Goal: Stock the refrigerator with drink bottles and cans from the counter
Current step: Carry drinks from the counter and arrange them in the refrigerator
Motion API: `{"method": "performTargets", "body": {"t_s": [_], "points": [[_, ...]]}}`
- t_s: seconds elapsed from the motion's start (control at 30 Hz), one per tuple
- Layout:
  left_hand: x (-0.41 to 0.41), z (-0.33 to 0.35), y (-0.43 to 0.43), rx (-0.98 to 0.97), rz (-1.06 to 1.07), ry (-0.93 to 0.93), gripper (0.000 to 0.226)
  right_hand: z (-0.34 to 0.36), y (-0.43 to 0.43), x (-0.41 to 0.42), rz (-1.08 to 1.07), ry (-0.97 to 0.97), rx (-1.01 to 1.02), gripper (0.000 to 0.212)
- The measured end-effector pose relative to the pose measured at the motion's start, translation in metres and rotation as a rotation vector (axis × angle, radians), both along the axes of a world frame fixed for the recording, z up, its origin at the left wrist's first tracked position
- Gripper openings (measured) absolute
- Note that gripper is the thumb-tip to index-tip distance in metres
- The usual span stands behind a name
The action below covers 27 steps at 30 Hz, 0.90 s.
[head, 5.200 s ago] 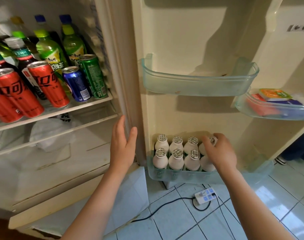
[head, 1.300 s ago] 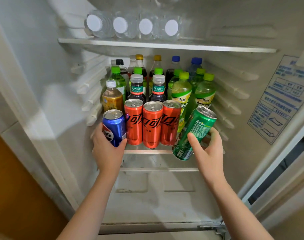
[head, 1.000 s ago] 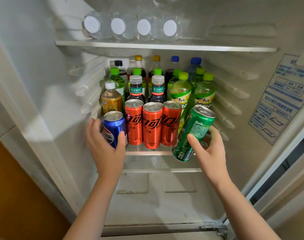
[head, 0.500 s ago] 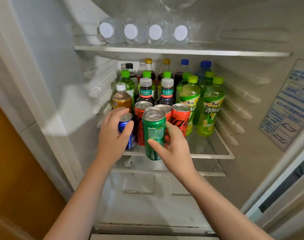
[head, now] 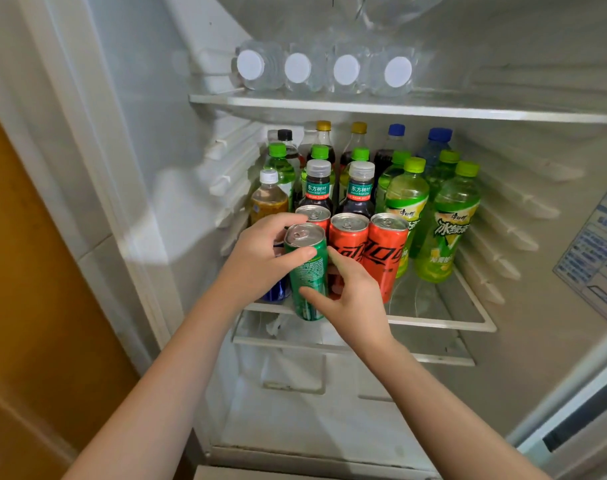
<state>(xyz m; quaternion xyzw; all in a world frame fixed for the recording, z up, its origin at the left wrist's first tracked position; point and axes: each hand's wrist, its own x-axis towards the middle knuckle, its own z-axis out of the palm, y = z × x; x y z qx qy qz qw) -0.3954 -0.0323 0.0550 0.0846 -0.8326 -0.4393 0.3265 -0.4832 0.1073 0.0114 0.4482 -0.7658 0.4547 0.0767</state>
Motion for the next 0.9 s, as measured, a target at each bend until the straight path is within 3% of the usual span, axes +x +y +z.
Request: {"method": "performTargets", "body": {"t_s": [0.2, 0.3, 0.5, 0.67, 0.9], "points": [[0.002, -0.003, -0.003, -0.027, 0.114, 0.035, 0.024, 0.013, 0.033, -0.027, -0.174, 0.258, -0.284, 0.030], [0.001, -0.006, 0.001, -0.032, 0.128, 0.058, 0.026, 0.017, 0.035, -0.046, -0.328, 0.230, -0.313, 0.044], [-0.004, -0.011, 0.006, -0.104, 0.166, 0.109, 0.029, -0.010, 0.025, -0.060, -0.340, -0.118, -0.240, 0.079], [-0.011, -0.014, 0.011, -0.167, 0.157, 0.089, 0.040, -0.023, 0.029, -0.067, -0.349, -0.193, -0.206, 0.061], [-0.021, -0.020, 0.017, -0.087, 0.216, 0.097, 0.034, -0.030, 0.057, -0.074, -0.434, -0.163, -0.241, 0.062]]}}
